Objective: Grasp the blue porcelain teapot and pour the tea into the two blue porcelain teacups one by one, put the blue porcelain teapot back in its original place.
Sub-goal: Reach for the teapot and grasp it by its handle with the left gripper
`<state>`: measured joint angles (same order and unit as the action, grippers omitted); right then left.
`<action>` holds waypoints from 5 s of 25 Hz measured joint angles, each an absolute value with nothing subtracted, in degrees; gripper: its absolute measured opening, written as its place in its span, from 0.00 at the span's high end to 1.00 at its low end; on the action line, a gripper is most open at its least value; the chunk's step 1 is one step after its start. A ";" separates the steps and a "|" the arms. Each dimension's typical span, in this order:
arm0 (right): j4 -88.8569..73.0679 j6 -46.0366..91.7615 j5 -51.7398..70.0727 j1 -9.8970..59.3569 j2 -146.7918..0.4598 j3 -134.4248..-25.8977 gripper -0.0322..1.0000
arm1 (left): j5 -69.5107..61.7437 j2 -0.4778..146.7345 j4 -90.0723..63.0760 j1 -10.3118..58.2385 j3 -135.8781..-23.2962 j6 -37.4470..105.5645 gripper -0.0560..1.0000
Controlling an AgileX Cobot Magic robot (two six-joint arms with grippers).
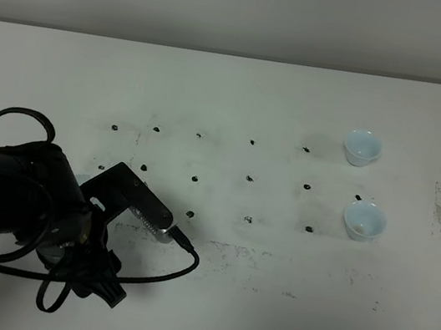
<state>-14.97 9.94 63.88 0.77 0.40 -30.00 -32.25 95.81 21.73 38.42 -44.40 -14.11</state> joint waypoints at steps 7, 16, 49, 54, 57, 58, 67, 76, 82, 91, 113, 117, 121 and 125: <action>-14.97 9.94 63.88 0.77 0.40 -30.00 0.76 | -33.87 97.98 23.13 37.63 -44.40 -14.66 0.38; -14.97 9.94 63.88 0.77 0.40 -30.00 0.76 | -33.77 99.33 26.53 37.63 -44.40 -20.99 0.38; -14.97 9.94 63.88 0.77 0.40 -30.00 0.76 | -41.66 91.79 25.81 37.63 -44.40 -30.94 0.38; -14.97 9.94 63.88 0.77 0.40 -30.00 0.76 | -49.74 81.27 10.66 35.52 -46.96 -13.99 0.38; -14.97 9.94 63.88 0.77 0.40 -30.00 0.76 | -57.26 76.89 4.53 34.47 -50.43 -4.22 0.38; -14.97 9.94 63.88 0.77 0.40 -30.00 0.76 | -59.55 75.91 3.56 34.10 -51.68 -1.74 0.38; -14.97 9.94 63.88 0.77 0.40 -30.00 0.76 | -68.23 74.61 14.13 24.90 -54.46 4.45 0.38; -14.97 9.94 63.88 0.77 0.40 -30.00 0.76 | -62.61 80.51 15.71 23.81 -54.52 8.77 0.39; -14.97 9.94 63.88 0.77 0.40 -30.00 0.76 | -57.65 86.28 15.96 21.96 -54.52 9.69 0.45; -14.97 9.94 63.88 0.77 0.40 -30.00 0.76 | -51.55 92.52 16.03 21.60 -54.52 14.28 0.49; -15.01 9.94 63.88 0.77 0.40 -30.00 0.76 | -43.67 99.34 16.03 21.60 -54.54 18.47 0.50; -15.01 9.94 63.88 0.77 0.40 -30.00 0.76 | -41.91 99.69 15.83 21.60 -54.54 18.42 0.50; -15.01 9.94 63.88 0.77 0.40 -30.00 0.76 | -41.14 99.69 15.83 21.60 -54.54 18.42 0.51; -15.01 9.94 63.88 0.77 0.40 -30.00 0.76 | -40.95 99.69 15.78 21.60 -54.54 18.42 0.54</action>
<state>-15.01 9.94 63.88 0.77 0.40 -30.00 -40.95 99.69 15.78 21.60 -54.54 18.42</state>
